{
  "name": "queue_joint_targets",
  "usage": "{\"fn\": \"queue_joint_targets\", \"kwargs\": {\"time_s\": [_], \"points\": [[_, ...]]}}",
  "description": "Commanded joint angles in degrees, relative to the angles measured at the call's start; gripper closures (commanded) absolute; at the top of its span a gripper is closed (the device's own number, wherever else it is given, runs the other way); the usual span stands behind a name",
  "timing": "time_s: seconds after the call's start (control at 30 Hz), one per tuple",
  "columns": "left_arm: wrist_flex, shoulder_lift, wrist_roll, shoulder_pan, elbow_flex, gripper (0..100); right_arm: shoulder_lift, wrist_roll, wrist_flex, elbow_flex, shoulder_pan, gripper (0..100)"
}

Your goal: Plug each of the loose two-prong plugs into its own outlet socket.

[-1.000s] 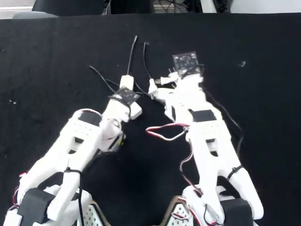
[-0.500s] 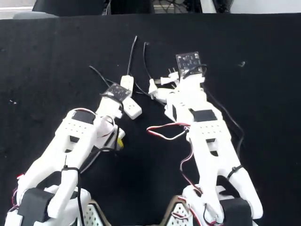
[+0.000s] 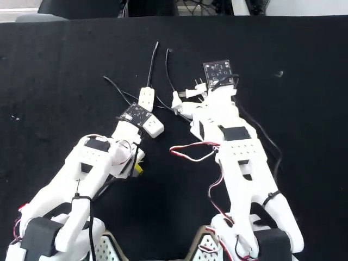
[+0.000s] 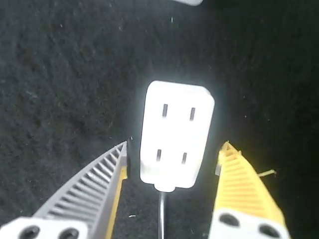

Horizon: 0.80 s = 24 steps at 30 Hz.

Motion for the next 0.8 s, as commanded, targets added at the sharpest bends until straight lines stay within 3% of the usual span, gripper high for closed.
{"fn": "queue_joint_targets", "kwargs": {"time_s": [0.0, 0.1, 0.17, 0.27, 0.4, 0.5, 0.67, 0.77], "points": [[-0.7, -1.41, 0.53, 3.82, -0.84, 81, -2.42, -0.62, -1.05, -1.01, 0.79, 92.3], [-0.7, -1.67, 0.44, 9.54, 0.92, 98, -2.42, -0.62, -1.05, -1.01, 0.97, 92.3], [-0.7, -2.02, 0.44, 12.44, 2.42, 94, -2.42, -0.62, -1.05, -1.01, 1.05, 92.3], [-0.7, -2.02, -0.09, 15.43, 2.86, 97, -2.42, -0.62, -1.05, -1.01, 0.97, 92.3], [4.4, -2.02, -9.05, 17.54, 1.63, 96, -2.42, -0.62, -1.05, -1.01, 1.05, 92.3], [8.62, -2.02, -14.95, 17.27, -0.84, 96, -2.42, -0.62, -1.05, -1.01, 1.05, 92.3], [12.48, -2.02, -16.0, 15.43, -4.88, 96, -2.42, -0.62, -1.14, -1.01, 1.05, 92.3], [17.85, -2.02, -16.09, 15.34, -7.52, 87, -2.42, -0.62, -1.14, -1.01, 1.05, 92.3]]}}
